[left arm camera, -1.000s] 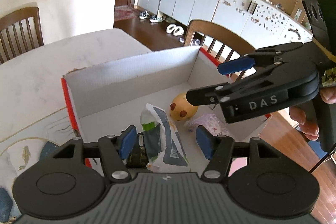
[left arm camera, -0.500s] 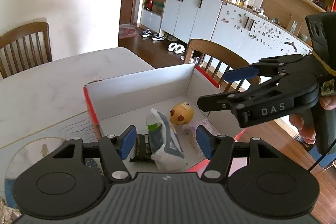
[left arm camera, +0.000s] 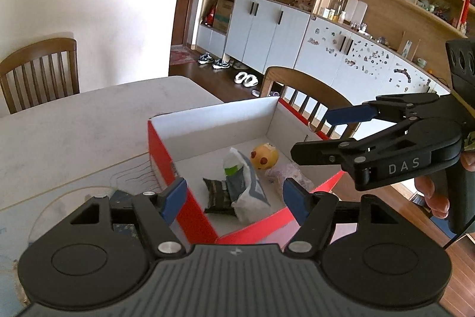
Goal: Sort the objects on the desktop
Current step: 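Withdraw both tools from the box back toward the table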
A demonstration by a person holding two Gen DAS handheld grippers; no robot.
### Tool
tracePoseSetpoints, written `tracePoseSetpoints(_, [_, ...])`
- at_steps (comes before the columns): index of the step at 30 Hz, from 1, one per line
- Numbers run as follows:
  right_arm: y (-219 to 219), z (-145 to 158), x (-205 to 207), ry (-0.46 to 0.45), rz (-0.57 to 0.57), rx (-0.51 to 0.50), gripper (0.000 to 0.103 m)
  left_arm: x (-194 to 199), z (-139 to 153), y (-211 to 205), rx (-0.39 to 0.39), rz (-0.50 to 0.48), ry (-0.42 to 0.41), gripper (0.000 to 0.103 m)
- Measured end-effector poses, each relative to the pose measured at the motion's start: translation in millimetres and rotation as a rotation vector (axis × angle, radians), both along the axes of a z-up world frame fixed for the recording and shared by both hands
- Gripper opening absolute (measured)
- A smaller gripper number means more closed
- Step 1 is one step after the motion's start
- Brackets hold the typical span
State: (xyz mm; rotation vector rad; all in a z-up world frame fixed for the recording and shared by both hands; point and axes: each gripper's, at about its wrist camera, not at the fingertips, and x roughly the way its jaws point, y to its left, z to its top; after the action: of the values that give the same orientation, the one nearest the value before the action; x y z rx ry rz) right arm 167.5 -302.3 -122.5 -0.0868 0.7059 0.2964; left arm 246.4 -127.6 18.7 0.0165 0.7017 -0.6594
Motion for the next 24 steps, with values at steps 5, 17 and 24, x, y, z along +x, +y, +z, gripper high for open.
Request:
tracePoseSetpoints(5, [18.3,1.4,-14.0,0.001,-0.014,0.019,0.088,-10.7,1.5,24.9,-0.003,-0.001,-0.008,0.079])
tracePoseSetpoints(17, [71.0,1.1,-39.6,-0.025,-0.033,0.041,0.089,-26.0,-0.6,91.5,-0.018,0.005,-0.024,0.089])
tracePoseSetpoints(24, [110.6,-6.8,-52.8,-0.035,-0.015,0.024,0.089,-32.9,-9.1,127.1,-0.009,0.022,-0.031,0.095])
